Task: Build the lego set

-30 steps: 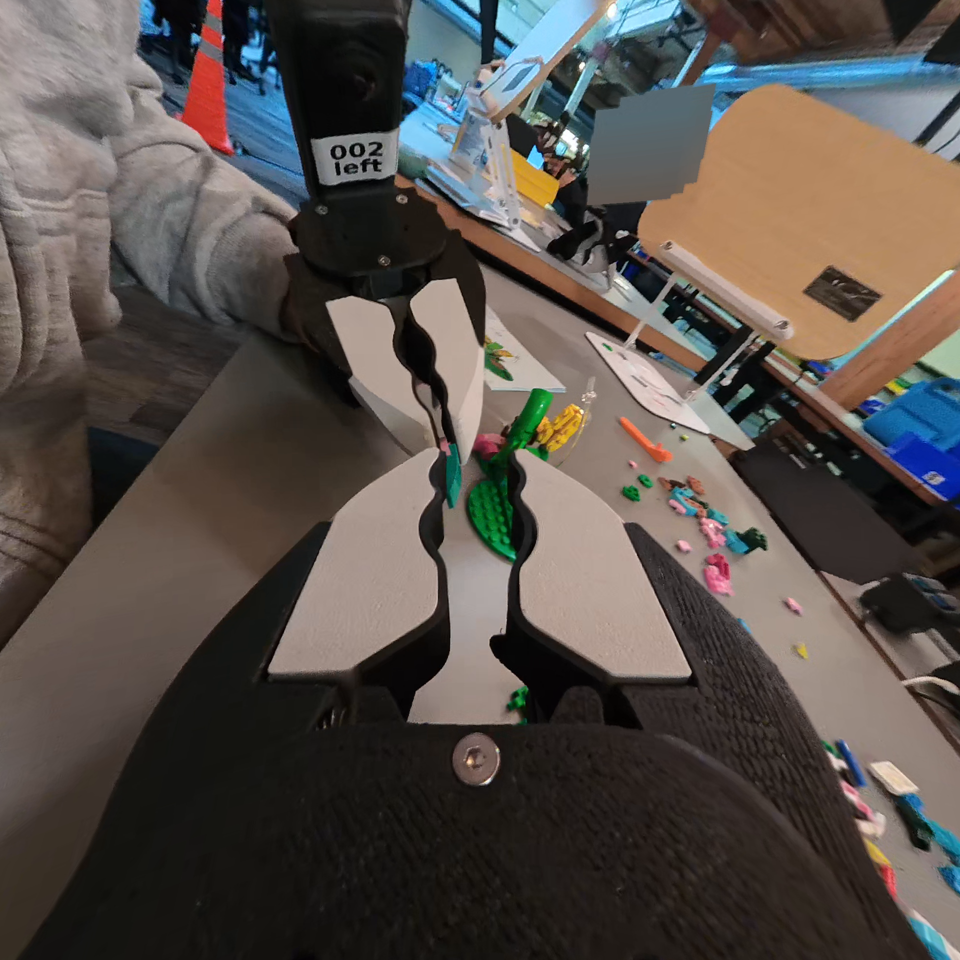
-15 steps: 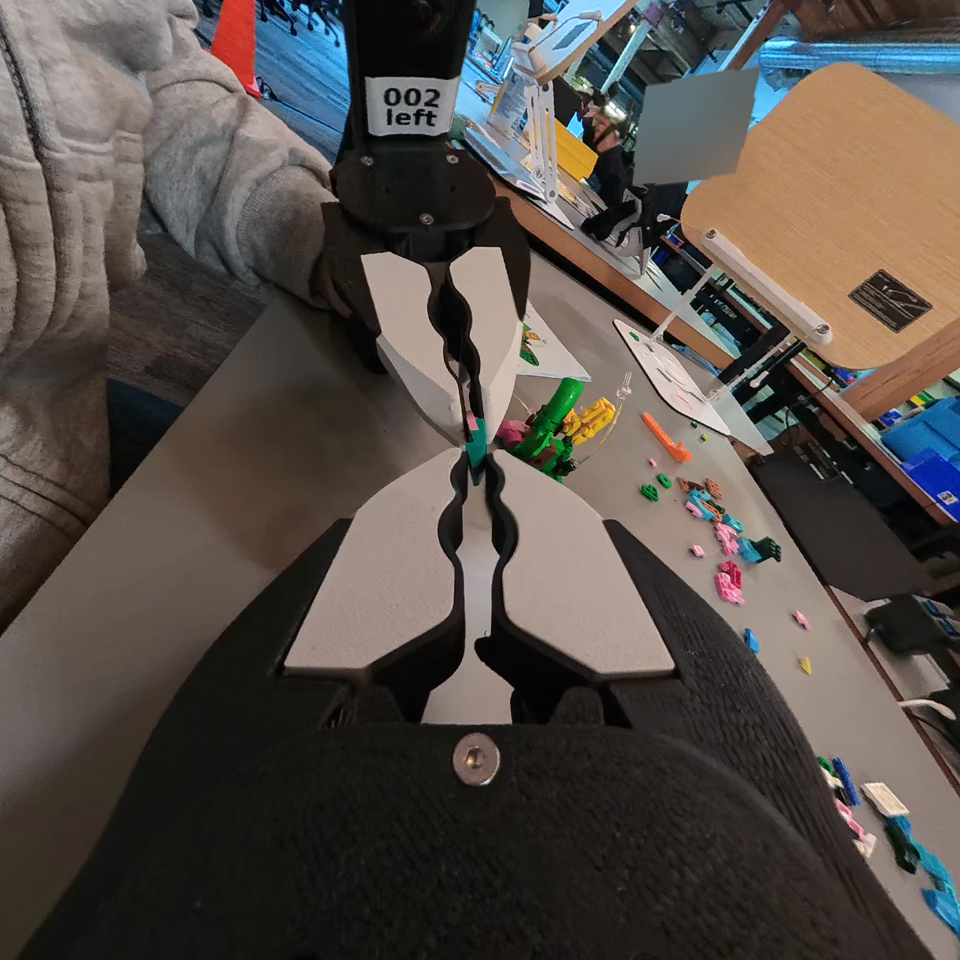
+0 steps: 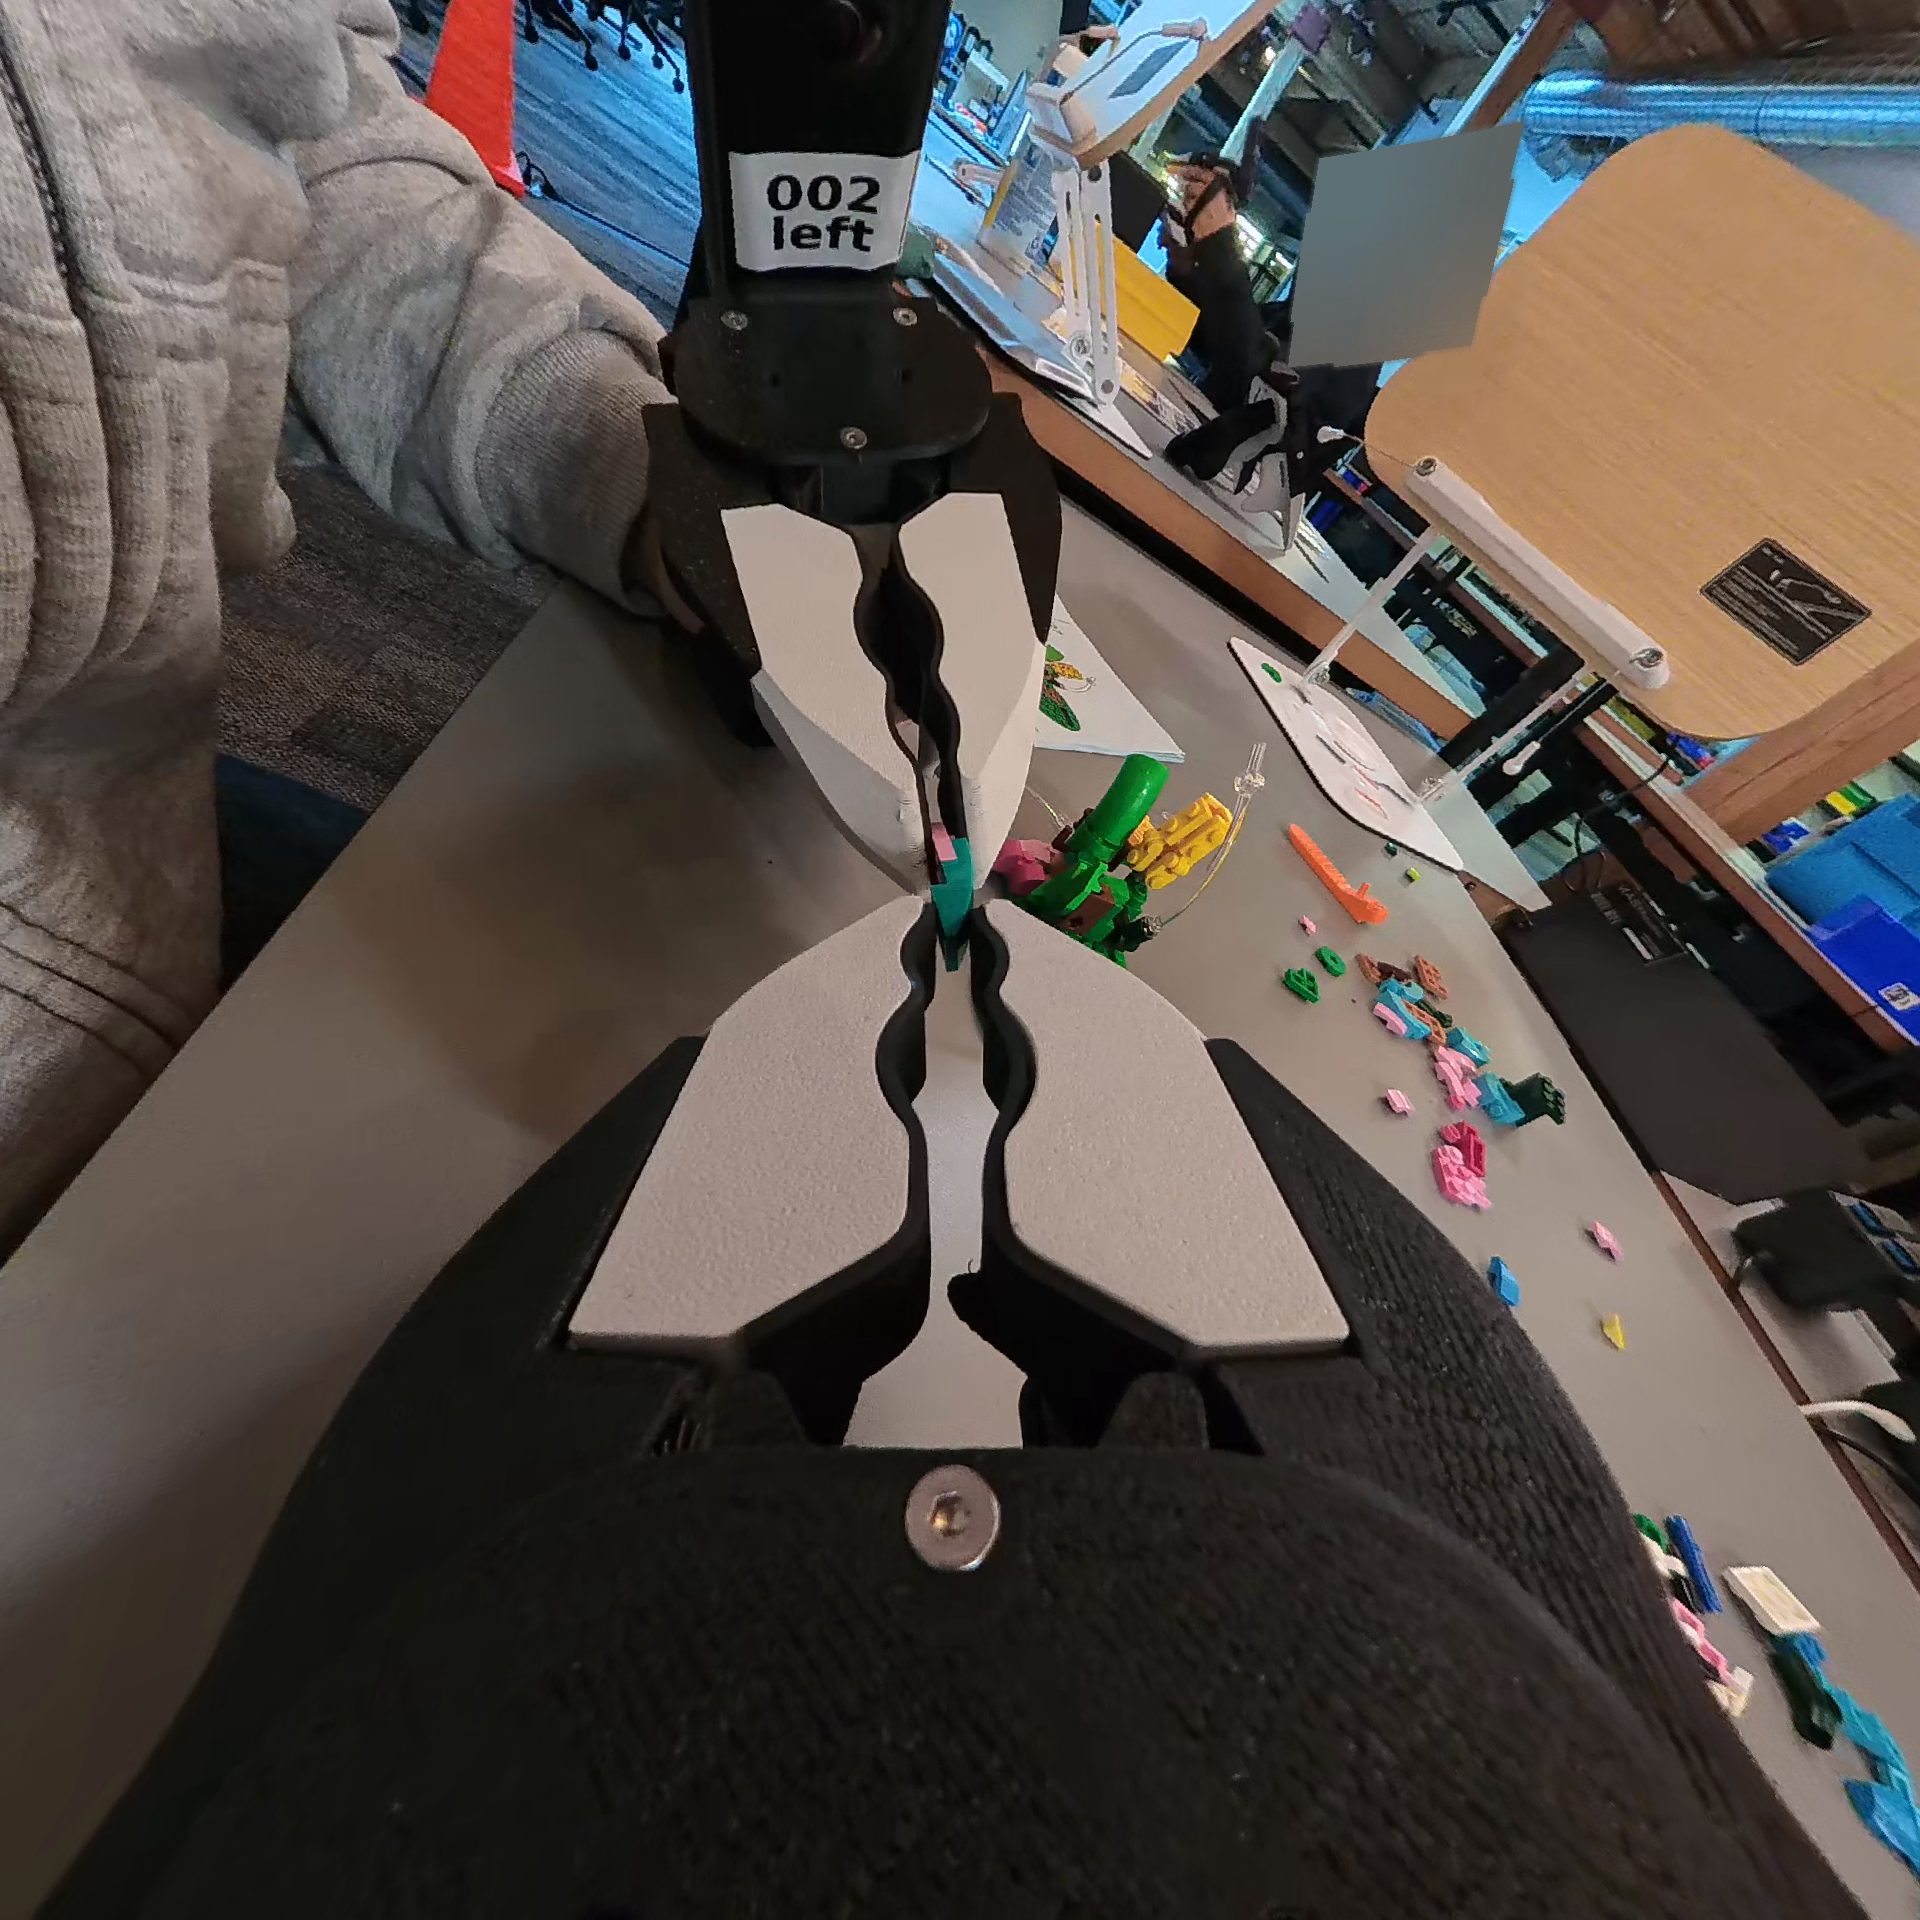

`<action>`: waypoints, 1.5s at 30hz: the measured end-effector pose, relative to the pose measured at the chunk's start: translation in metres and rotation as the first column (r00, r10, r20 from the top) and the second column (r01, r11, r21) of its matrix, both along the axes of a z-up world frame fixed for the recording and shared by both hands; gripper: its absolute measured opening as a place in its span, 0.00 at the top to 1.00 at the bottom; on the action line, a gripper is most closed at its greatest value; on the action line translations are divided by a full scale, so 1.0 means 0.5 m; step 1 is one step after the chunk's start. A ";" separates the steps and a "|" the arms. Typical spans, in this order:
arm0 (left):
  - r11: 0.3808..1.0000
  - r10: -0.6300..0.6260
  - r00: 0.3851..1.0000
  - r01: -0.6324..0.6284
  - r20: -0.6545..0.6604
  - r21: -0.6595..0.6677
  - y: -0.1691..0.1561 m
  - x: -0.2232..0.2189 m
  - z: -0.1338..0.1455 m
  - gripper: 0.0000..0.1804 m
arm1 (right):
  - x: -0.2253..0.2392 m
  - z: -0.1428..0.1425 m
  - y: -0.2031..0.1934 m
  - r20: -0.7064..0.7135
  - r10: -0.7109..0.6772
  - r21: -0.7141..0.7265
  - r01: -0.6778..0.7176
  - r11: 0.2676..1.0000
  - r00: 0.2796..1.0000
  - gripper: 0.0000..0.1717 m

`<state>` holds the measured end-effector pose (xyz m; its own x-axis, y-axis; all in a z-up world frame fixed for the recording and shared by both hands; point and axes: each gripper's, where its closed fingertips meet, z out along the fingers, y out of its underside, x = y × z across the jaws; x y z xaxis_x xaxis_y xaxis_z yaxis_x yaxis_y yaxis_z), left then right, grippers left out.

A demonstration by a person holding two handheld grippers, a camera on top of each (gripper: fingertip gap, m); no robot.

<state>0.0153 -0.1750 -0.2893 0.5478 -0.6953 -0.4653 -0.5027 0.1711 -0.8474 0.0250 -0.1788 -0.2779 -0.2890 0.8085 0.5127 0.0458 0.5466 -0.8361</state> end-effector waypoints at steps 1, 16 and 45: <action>1.000 0.001 1.000 -0.001 -0.001 0.000 0.000 0.000 0.000 0.97 | 0.000 0.000 0.000 0.000 -0.001 0.001 0.001 1.000 1.000 0.98; 1.000 0.004 1.000 -0.004 0.001 -0.004 0.002 -0.001 -0.001 0.97 | -0.001 -0.001 0.002 -0.002 -0.009 0.007 0.009 1.000 1.000 0.98; 1.000 0.018 1.000 -0.018 0.010 0.002 0.005 -0.006 0.003 0.97 | 0.011 0.027 0.025 -0.045 -0.052 0.032 0.053 0.998 0.998 0.92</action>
<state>0.0126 -0.1726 -0.2879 0.5648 -0.6842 -0.4614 -0.4969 0.1644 -0.8521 0.0305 -0.1663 -0.2644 -0.2232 0.8045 0.5503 0.0389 0.5715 -0.8197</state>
